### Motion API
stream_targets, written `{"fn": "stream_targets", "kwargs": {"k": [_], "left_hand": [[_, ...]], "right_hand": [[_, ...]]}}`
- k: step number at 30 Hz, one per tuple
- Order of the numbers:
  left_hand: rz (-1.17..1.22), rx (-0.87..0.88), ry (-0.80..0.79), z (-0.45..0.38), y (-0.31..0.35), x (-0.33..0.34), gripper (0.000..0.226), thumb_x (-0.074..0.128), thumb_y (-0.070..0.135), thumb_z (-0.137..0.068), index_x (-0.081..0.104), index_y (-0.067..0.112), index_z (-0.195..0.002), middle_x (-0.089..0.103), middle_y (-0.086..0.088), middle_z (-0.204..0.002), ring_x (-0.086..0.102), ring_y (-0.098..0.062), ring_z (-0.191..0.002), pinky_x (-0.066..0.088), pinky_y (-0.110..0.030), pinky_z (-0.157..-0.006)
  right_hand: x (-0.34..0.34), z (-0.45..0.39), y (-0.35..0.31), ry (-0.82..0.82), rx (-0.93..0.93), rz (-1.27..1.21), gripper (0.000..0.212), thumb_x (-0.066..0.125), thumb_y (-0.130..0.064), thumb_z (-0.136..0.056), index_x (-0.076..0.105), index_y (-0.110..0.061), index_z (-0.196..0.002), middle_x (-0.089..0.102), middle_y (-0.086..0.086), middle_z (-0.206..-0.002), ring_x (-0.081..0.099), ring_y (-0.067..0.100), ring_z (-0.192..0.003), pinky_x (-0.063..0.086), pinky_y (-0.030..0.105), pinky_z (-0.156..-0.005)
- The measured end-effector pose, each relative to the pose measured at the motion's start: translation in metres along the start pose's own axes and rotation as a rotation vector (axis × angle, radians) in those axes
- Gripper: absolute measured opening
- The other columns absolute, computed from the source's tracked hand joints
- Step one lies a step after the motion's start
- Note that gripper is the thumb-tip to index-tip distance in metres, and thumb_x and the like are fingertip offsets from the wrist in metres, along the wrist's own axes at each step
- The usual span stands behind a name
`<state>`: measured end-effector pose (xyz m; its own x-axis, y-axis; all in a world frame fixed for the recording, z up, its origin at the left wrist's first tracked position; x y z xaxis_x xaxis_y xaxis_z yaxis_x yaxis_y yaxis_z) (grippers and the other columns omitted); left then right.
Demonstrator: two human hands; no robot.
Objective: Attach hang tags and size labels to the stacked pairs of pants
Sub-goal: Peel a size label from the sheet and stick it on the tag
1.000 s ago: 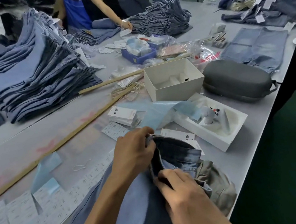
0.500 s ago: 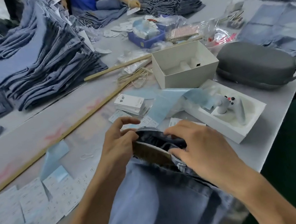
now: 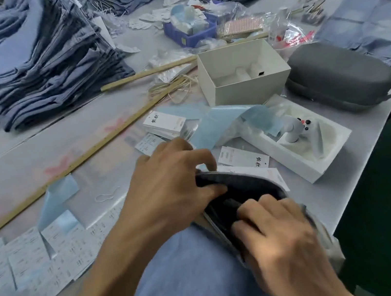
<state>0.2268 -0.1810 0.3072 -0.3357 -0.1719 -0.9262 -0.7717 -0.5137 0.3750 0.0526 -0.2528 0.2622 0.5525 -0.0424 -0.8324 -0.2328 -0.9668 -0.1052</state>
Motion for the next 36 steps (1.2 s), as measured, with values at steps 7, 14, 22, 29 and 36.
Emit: {"fn": "stream_targets", "kwargs": {"k": [7,14,22,29,36], "left_hand": [[0.273,0.036,-0.255,-0.033,0.007,0.014,0.007,0.067,0.033,-0.093,0.071,0.027,-0.094,0.072,0.004,-0.089,0.067,-0.019,-0.090,0.056,-0.039,-0.082],[0.630,-0.029,-0.175,-0.041,-0.012,0.034,0.016,0.068,0.014,-0.092,0.071,0.030,-0.092,0.076,0.000,-0.095,0.070,-0.022,-0.099,0.056,-0.047,-0.093],[0.547,-0.129,-0.180,-0.053,-0.009,0.051,0.023,0.064,0.018,-0.090,0.062,0.039,-0.101,0.066,0.004,-0.108,0.063,-0.018,-0.101,0.055,-0.043,-0.091],[0.518,-0.161,-0.221,-0.062,-0.009,0.061,0.024,0.066,0.018,-0.088,0.061,0.039,-0.099,0.064,0.005,-0.106,0.062,-0.016,-0.099,0.054,-0.042,-0.092],[0.531,-0.155,-0.220,-0.064,-0.012,0.064,0.022,0.067,0.018,-0.088,0.063,0.039,-0.095,0.067,0.005,-0.098,0.064,-0.015,-0.093,0.055,-0.044,-0.090]], "right_hand": [[0.002,0.021,-0.013,0.072,0.070,-0.004,0.009,0.072,-0.005,-0.081,0.077,-0.012,-0.079,0.075,0.007,-0.105,0.069,0.030,-0.093,0.043,0.034,-0.095],[-0.004,0.038,-0.017,0.085,0.150,-0.140,0.017,0.068,-0.001,-0.085,0.080,-0.011,-0.092,0.076,0.000,-0.106,0.073,0.016,-0.094,0.055,0.033,-0.096],[0.009,-0.003,0.023,-0.294,0.498,-0.347,0.025,0.068,-0.037,-0.089,0.074,-0.032,-0.112,0.068,-0.018,-0.097,0.065,0.008,-0.085,0.054,0.030,-0.076],[0.031,-0.025,0.063,-0.554,0.608,-0.604,0.023,0.074,-0.029,-0.087,0.070,-0.051,-0.092,0.071,-0.027,-0.084,0.066,-0.004,-0.079,0.047,0.014,-0.069],[0.042,-0.008,0.067,-0.415,0.773,-0.910,0.022,0.076,-0.022,-0.090,0.078,-0.044,-0.087,0.077,-0.015,-0.084,0.072,0.001,-0.081,0.053,0.022,-0.075]]}}
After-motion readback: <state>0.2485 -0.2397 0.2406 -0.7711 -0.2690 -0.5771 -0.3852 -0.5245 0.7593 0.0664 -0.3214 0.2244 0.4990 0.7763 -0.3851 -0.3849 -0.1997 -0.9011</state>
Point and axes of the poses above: each hand's wrist, its own z-axis away from the middle knuckle, its own x-axis out of the palm, y = z × x, the point moved 1 cm from there along -z, towards the middle knuckle
